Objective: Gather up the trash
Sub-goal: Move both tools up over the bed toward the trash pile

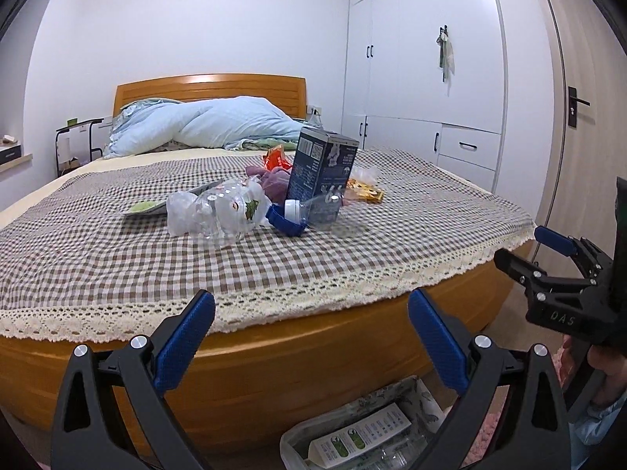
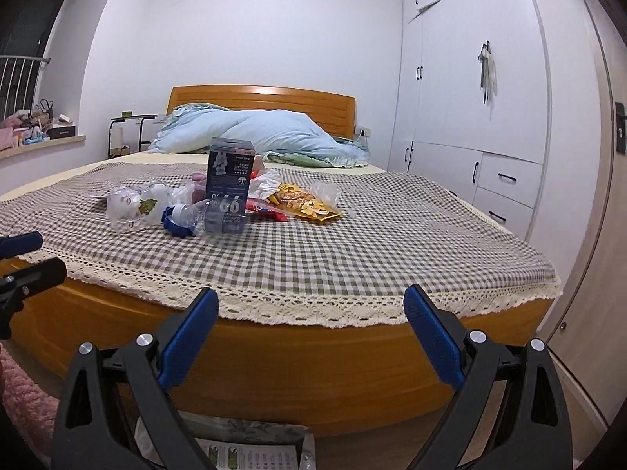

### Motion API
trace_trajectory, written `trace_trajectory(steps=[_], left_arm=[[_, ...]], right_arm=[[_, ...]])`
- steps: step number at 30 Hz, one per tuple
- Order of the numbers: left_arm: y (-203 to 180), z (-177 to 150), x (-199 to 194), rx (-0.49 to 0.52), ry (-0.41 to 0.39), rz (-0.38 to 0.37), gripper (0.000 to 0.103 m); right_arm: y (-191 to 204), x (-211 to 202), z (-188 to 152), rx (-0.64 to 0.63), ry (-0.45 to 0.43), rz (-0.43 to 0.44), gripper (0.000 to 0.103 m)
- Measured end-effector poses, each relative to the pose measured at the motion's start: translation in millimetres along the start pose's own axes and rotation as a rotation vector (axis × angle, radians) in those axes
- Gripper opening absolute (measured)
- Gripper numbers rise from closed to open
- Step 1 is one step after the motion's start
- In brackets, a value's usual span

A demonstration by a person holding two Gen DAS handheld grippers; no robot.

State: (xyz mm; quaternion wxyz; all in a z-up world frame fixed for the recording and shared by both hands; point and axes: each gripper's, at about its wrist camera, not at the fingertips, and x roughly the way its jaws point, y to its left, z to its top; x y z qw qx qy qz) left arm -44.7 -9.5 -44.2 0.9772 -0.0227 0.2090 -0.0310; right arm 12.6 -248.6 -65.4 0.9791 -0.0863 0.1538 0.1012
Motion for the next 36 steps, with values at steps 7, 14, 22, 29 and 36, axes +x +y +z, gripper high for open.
trace_trajectory(steps=[7, 14, 22, 29, 36], left_arm=[[2, 15, 13, 0.006, -0.028, 0.015, 0.095], [-1, 32, 26, 0.019, -0.057, 0.009, 0.095], [5, 50, 47, 0.007, -0.065, -0.036, 0.096], [11, 62, 79, -0.003, -0.009, -0.085, 0.096], [19, 81, 108, -0.013, 0.029, -0.095, 0.096]], right_arm=[[-1, 9, 6, -0.014, -0.038, -0.037, 0.092], [-3, 21, 18, -0.029, -0.076, -0.022, 0.092], [-7, 37, 47, 0.003, -0.114, 0.001, 0.092], [-14, 59, 52, 0.008, -0.114, -0.007, 0.092], [-12, 86, 62, 0.018, -0.075, 0.055, 0.092]])
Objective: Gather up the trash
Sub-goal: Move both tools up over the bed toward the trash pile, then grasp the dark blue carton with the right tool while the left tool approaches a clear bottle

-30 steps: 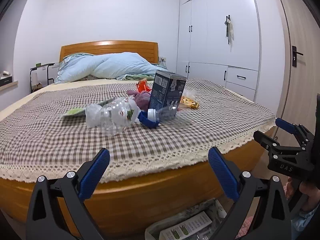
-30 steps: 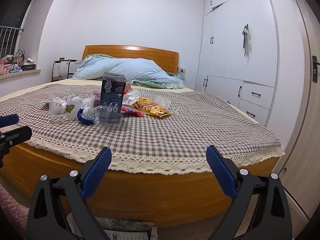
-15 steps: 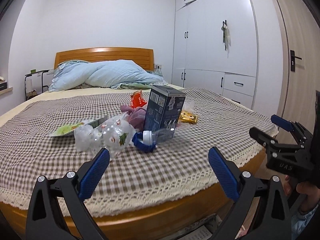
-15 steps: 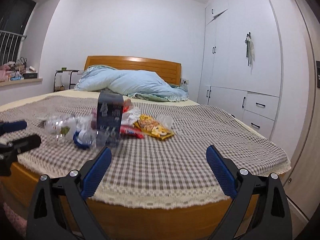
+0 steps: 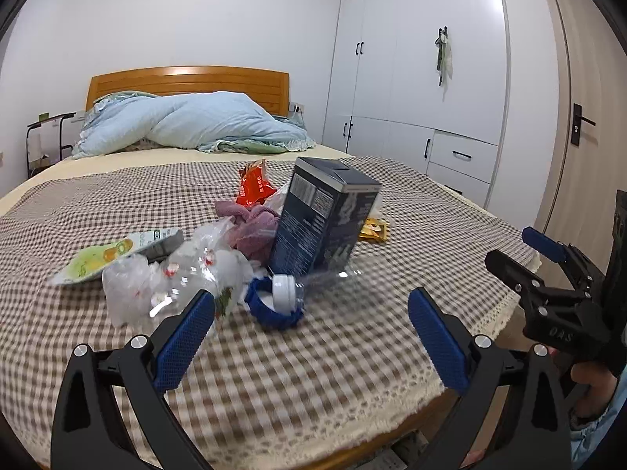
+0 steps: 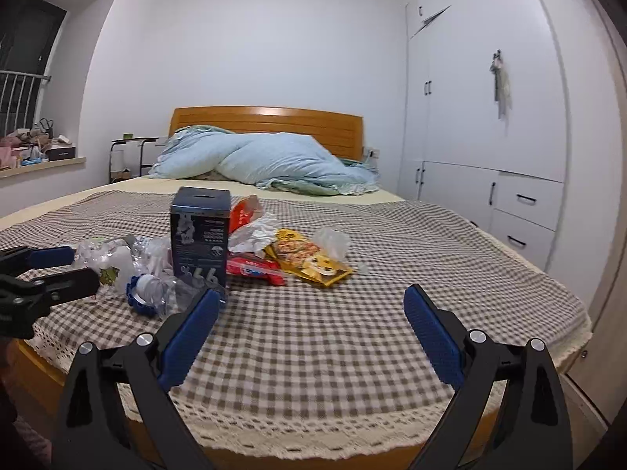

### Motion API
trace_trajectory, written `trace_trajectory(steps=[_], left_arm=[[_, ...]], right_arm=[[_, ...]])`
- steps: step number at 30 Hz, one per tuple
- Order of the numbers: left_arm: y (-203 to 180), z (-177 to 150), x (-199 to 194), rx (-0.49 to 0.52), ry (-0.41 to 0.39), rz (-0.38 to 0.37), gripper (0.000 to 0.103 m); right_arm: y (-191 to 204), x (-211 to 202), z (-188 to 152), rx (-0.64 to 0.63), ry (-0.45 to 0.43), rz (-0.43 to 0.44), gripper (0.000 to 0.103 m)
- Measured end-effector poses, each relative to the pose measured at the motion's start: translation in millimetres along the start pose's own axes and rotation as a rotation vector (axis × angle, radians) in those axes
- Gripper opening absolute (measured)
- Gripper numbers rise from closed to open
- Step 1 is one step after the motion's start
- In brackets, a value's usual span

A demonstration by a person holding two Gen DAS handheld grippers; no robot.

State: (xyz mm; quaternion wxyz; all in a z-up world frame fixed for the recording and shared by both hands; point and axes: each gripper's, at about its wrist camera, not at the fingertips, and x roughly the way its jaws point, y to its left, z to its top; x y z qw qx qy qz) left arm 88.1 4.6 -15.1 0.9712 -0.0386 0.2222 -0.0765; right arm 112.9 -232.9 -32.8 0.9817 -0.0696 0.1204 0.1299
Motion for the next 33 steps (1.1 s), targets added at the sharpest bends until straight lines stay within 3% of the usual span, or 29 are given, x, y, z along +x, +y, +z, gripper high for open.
trace_trajectory(steps=[8, 12, 16, 21, 27, 30, 32, 33], left_arm=[[27, 24, 5, -0.010, 0.019, 0.036, 0.095], [45, 36, 8, -0.014, 0.031, 0.062, 0.095], [62, 49, 16, -0.026, 0.053, 0.087, 0.095], [82, 62, 21, -0.048, 0.089, 0.109, 0.095], [104, 64, 20, -0.073, 0.122, 0.146, 0.095], [108, 63, 16, -0.080, 0.124, 0.151, 0.095], [110, 63, 14, -0.084, 0.122, 0.150, 0.095], [111, 62, 13, -0.085, 0.122, 0.149, 0.095]], right_arm=[[31, 29, 29, -0.067, 0.053, 0.107, 0.092], [50, 52, 64, -0.125, 0.147, 0.158, 0.092], [70, 80, 103, -0.187, 0.293, 0.206, 0.092], [95, 121, 128, -0.299, 0.491, 0.216, 0.092], [110, 168, 133, -0.293, 0.758, 0.275, 0.092], [115, 186, 129, -0.293, 0.863, 0.246, 0.092], [116, 195, 124, -0.279, 0.928, 0.233, 0.080], [113, 199, 122, -0.250, 0.961, 0.233, 0.064]])
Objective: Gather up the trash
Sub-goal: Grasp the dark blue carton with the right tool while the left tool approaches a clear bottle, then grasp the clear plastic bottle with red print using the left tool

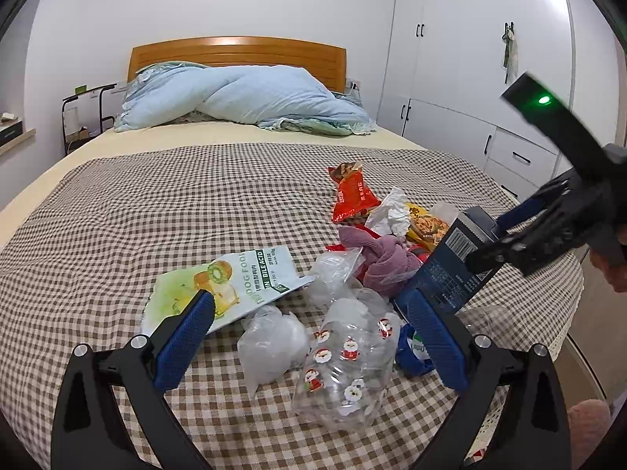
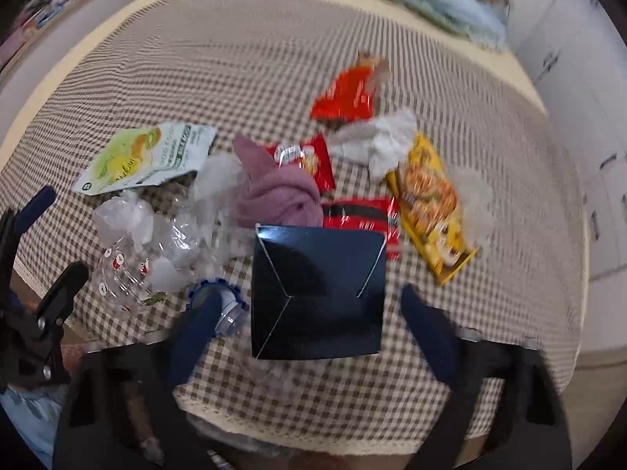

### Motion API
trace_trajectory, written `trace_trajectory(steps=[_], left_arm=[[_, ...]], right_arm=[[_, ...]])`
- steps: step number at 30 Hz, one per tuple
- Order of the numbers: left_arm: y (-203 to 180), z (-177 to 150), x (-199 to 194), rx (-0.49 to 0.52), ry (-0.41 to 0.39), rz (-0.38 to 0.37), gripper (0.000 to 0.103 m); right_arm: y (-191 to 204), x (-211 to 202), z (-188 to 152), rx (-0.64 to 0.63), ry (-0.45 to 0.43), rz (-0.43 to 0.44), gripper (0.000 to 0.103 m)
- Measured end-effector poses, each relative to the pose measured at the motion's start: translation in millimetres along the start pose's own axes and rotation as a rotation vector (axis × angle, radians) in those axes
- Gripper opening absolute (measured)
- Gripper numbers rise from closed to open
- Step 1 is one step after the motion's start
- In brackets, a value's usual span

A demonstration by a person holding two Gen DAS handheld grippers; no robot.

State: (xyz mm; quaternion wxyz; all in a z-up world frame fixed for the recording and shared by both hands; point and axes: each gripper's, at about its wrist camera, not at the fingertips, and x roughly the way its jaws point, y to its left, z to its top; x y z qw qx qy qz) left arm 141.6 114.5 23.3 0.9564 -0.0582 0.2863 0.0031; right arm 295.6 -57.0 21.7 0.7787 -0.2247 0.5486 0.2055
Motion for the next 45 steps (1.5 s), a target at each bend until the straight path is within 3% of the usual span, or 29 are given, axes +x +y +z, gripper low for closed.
trace_trajectory(steps=[5, 12, 15, 23, 25, 28, 36, 42, 45], left_arm=[[2, -2, -5, 0.000, -0.004, -0.001, 0.096], [0, -3, -4, 0.003, 0.025, -0.013, 0.095], [-8, -2, 2, 0.019, 0.075, -0.030, 0.096], [-58, 14, 47, 0.245, 0.312, 0.028, 0.095], [-68, 17, 64, 0.298, 0.398, 0.050, 0.083], [-73, 23, 84, 0.318, 0.503, 0.096, 0.076], [-62, 30, 56, 0.219, 0.489, 0.034, 0.076], [-66, 38, 74, 0.269, 0.559, 0.075, 0.076], [-71, 42, 93, 0.297, 0.635, 0.077, 0.076]], right_arm=[[-15, 5, 4, 0.086, 0.030, 0.049, 0.062], [-26, -22, -13, 0.113, -0.099, 0.047, 0.061], [-36, -36, -26, 0.140, -0.178, 0.068, 0.061], [-67, -70, -84, 0.201, -0.421, 0.100, 0.061], [-72, -72, -103, 0.204, -0.451, 0.103, 0.061], [-83, -72, -127, 0.216, -0.473, 0.134, 0.061], [-113, -67, -181, 0.282, -0.534, 0.165, 0.061], [-120, -58, -199, 0.333, -0.554, 0.178, 0.061], [-122, -59, -204, 0.345, -0.566, 0.184, 0.061]])
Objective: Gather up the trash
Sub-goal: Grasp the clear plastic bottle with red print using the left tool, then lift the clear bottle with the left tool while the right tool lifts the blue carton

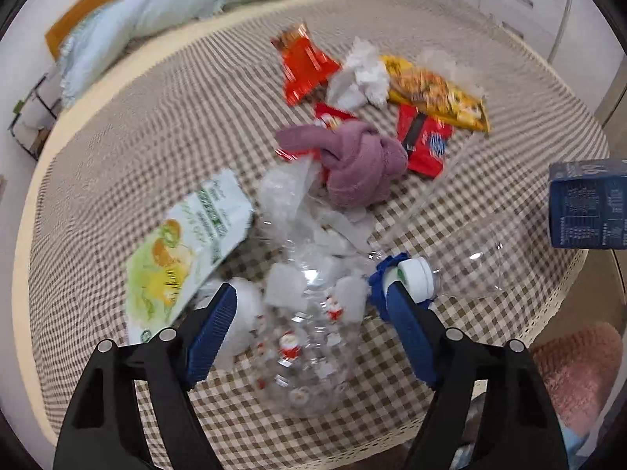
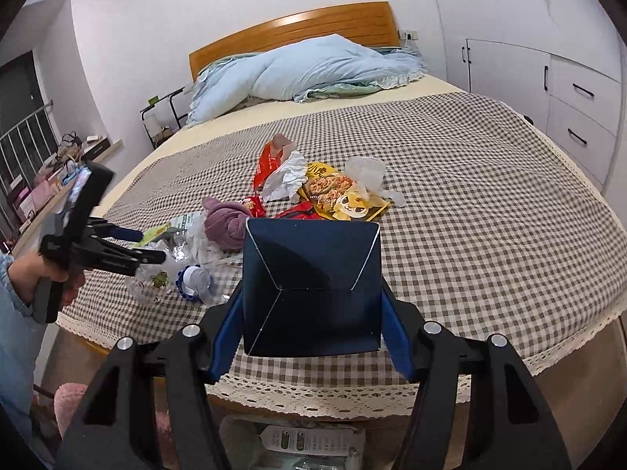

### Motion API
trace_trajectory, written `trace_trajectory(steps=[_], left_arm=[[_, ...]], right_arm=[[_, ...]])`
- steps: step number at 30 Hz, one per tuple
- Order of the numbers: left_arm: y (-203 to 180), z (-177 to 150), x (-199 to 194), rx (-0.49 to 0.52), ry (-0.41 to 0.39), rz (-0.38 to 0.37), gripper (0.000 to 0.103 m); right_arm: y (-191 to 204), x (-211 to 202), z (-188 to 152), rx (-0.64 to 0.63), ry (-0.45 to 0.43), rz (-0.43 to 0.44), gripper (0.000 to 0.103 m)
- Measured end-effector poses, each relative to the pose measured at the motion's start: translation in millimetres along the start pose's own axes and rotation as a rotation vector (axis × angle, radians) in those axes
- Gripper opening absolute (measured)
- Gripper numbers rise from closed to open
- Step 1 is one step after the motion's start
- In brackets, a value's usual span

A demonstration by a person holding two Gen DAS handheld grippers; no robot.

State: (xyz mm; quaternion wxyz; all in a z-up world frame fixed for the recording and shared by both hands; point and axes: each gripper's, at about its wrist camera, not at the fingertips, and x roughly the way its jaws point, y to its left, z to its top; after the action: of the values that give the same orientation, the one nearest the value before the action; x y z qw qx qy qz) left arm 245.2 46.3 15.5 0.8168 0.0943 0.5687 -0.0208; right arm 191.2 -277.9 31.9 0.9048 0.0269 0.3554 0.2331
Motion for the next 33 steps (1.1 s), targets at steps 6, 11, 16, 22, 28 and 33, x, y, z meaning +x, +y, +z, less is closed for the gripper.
trace_trajectory(steps=[6, 11, 16, 22, 28, 33], left_arm=[[-12, 13, 32, 0.037, 0.164, 0.074, 0.062], [-8, 8, 6, 0.006, 0.059, 0.051, 0.059], [11, -20, -41, -0.108, -0.190, -0.064, 0.059], [26, -91, -36, -0.277, -0.422, -0.060, 0.059], [31, -147, -29, -0.368, -0.576, -0.090, 0.062], [25, -160, -31, -0.325, -0.496, -0.093, 0.064]], right_arm=[[-10, 0, -2, 0.010, -0.001, 0.001, 0.061], [-14, -2, -6, 0.012, -0.005, -0.003, 0.061], [-14, 0, -11, 0.030, -0.003, -0.008, 0.061], [-4, 4, -16, 0.046, -0.002, 0.008, 0.061], [13, 2, -20, 0.025, 0.001, 0.016, 0.061], [19, -1, -22, 0.015, 0.005, 0.018, 0.061]])
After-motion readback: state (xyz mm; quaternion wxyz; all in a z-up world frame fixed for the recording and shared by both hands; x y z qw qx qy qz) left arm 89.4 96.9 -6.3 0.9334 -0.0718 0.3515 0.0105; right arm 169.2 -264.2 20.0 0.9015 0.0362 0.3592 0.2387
